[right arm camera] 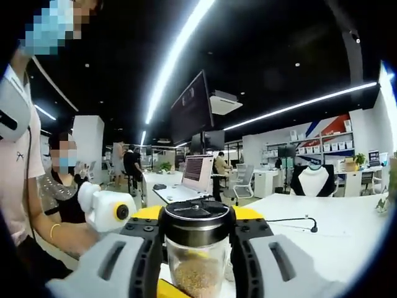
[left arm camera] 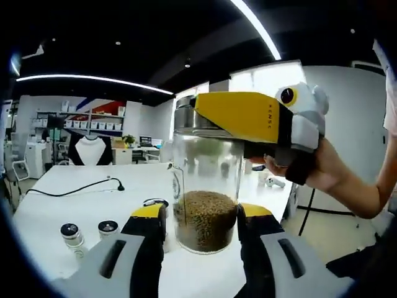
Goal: Rotate the seasoning bottle until the label or dispensing opening points toward the visible target arrow and the bottle remains upright within the marked orientation range
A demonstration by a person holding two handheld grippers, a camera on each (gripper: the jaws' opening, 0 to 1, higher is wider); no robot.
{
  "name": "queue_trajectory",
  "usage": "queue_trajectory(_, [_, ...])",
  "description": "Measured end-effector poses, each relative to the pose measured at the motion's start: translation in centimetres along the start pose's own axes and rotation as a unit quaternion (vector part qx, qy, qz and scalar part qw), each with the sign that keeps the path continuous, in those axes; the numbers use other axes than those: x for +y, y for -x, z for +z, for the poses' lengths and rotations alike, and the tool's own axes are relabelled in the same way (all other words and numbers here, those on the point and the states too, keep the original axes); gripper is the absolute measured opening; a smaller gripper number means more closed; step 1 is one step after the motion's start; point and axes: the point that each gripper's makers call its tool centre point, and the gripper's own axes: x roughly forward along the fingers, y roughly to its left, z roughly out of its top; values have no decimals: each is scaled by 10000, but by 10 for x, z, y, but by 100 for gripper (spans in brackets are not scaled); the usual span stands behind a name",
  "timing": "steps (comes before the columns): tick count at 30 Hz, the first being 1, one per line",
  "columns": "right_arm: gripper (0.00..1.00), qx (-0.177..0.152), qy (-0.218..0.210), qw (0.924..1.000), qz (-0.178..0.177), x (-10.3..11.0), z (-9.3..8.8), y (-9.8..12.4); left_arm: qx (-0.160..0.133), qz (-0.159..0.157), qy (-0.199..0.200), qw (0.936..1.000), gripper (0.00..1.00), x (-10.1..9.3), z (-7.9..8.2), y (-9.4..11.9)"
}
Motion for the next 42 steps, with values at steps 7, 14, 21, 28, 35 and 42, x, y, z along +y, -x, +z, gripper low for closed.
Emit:
queue_trajectory(7, [38, 30, -140, 9996, 224, 7, -1, 4, 319, -1143, -116, 9929, 58, -24, -8, 3])
queue_trajectory(14, [38, -15, -228, 9992, 335, 16, 0, 4, 165, -1310, -59, 9912, 55, -19, 2, -2])
queue_trajectory(21, [38, -103, -231, 9991, 331, 18, 3, 5, -86, -1425, -110, 9897, 44, -22, 8, 0])
queue_trajectory(28, [38, -132, -75, 9997, 198, 18, 3, 7, -7, -951, -390, 9947, 44, -15, 7, -4])
queue_trajectory(35, [38, -269, -181, 9995, -12, 11, 5, 6, -24, -493, -470, 9977, 44, -9, 8, -10])
queue_trajectory(42, [38, -121, -207, 9995, -209, 6, -5, 5, 102, -153, -532, 9984, 44, -1, 0, -13])
